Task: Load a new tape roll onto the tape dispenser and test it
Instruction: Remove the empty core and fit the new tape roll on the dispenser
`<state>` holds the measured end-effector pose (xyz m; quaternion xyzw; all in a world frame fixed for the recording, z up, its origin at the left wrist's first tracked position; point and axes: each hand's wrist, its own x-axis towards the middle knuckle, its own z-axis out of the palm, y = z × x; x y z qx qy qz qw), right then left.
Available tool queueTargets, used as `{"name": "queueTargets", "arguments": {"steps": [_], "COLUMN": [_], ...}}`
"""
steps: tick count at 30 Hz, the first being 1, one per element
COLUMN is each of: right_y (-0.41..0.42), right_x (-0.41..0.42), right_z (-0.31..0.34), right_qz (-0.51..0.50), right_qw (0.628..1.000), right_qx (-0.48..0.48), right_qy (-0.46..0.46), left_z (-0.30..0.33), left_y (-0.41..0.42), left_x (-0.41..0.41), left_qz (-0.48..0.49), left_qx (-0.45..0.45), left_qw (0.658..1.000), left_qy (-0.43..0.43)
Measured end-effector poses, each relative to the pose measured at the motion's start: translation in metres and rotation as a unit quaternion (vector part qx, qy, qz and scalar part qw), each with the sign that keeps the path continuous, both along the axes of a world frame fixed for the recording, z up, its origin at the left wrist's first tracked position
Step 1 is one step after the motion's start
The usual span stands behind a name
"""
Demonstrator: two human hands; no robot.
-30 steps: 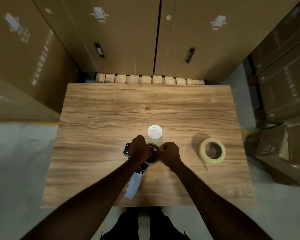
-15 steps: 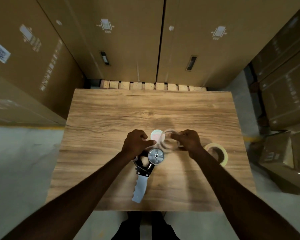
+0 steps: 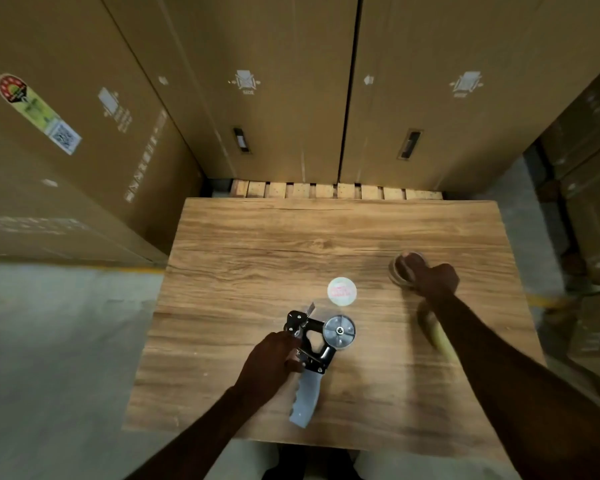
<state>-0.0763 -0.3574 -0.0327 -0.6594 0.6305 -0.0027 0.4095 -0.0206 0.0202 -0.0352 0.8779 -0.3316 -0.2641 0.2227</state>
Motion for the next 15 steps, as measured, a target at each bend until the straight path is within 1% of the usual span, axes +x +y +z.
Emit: {"name": "queueTargets", "arguments": {"steps": [3, 5, 6, 8, 10, 13, 15], "right_y": [0.048, 0.094, 0.116, 0.154, 0.18, 0.189, 0.183], "right_x": [-0.015, -0.032, -0.042, -0.06, -0.072, -0.073, -0.065], "right_z": [0.011, 0.011, 0.007, -0.004, -0.018, -0.033, -0.03], "right_qz": [0.043, 0.083, 0.104, 0.176, 0.273, 0.424, 0.478], "right_qw": [0.989, 0.979, 0.978, 0.974, 0.952, 0.895, 0.87], "right_qx": [-0.131, -0.17, -0.155, -0.076, -0.019, -0.052, -0.072], "right_qy": [-0.05, -0.081, -0.096, -0.124, -0.14, -0.127, -0.097], "left_z": [0.005, 0.006, 0.006, 0.004, 0.002, -0.001, -0.004], "left_y": [-0.009, -0.012, -0.013, -0.015, -0.016, -0.014, -0.012], "left_x": [-0.002, -0.003, -0.003, -0.005, -0.006, -0.008, -0.009], "left_qz": [-0.036, -0.054, -0.059, -0.065, -0.059, -0.049, -0.052], "left_qx": [0.023, 0.047, 0.055, 0.062, 0.065, 0.082, 0.083], "left_qw": [0.999, 0.997, 0.996, 0.994, 0.994, 0.991, 0.989], "left_qy": [-0.026, -0.035, -0.039, -0.054, -0.07, -0.091, -0.111]}}
